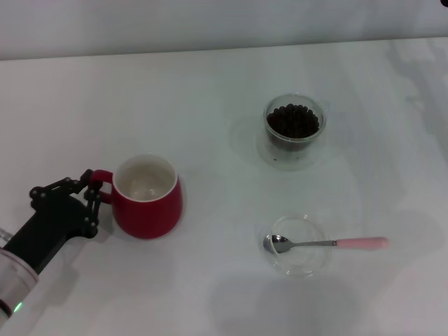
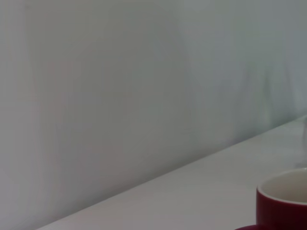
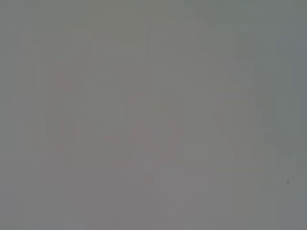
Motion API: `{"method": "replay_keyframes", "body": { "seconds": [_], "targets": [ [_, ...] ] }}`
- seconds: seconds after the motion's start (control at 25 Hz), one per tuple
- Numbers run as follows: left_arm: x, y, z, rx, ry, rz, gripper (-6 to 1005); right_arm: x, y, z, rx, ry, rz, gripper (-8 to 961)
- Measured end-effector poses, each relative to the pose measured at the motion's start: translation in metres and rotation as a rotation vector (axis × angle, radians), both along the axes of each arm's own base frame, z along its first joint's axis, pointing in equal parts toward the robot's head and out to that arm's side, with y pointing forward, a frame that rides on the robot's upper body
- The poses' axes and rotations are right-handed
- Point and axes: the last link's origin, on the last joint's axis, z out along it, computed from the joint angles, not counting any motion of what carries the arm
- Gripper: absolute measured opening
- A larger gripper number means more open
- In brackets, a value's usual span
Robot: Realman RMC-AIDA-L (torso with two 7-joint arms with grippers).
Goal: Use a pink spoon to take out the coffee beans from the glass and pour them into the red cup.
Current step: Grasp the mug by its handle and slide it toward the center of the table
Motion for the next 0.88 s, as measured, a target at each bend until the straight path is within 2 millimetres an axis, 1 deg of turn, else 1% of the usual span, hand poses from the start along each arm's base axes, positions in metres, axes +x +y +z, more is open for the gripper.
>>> {"method": "replay_keyframes", "body": {
  "seconds": [0.28,0.56,0.88],
  "targets": [
    [0.011,0.006,-0.008,-0.036,0.008,-0.036,110,-0.005,0.004,-0.001,-0.001,0.0,0.012,866],
    [0.011,0.008,-0.01,-0.043,0.013,-0.023,107,-0.007,0.005,-0.002,-0.004,0.0,0.016,866],
    [0.017,0.008,-0.016,-0.06,0.005,-0.029,117,-0.007,0.004,-0.002,-0.004,0.0,0.017,866]
  ]
}}
